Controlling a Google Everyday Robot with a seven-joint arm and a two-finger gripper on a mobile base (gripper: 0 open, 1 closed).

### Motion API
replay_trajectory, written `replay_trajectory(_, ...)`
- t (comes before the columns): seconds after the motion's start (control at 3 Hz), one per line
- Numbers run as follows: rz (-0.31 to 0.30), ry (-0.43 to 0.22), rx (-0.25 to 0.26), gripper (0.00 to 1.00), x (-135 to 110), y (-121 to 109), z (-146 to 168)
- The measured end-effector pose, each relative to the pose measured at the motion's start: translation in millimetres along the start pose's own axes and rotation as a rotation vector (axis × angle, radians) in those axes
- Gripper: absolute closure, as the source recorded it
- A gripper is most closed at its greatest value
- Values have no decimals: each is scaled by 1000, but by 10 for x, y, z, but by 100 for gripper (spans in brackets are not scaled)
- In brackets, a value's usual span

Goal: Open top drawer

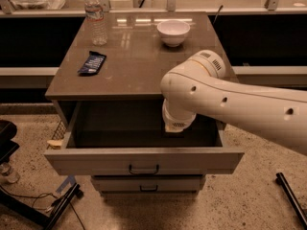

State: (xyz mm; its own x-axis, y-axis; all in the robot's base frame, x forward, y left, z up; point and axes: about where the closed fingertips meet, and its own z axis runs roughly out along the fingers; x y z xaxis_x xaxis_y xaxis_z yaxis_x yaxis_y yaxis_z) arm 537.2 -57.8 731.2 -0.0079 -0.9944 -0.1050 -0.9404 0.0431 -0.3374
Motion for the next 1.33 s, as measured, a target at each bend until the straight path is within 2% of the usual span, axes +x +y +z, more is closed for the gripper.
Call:
replay_trajectory(0.33,12,-6,-53,100,29,71,315)
replay_trajectory(0.67,12,-6,-53,100,29,72,315)
replay_trajectory(1.0,44,-24,-83,100,101,234,423)
replay_trajectory(1.33,112,-45,-138,100,257,614,538)
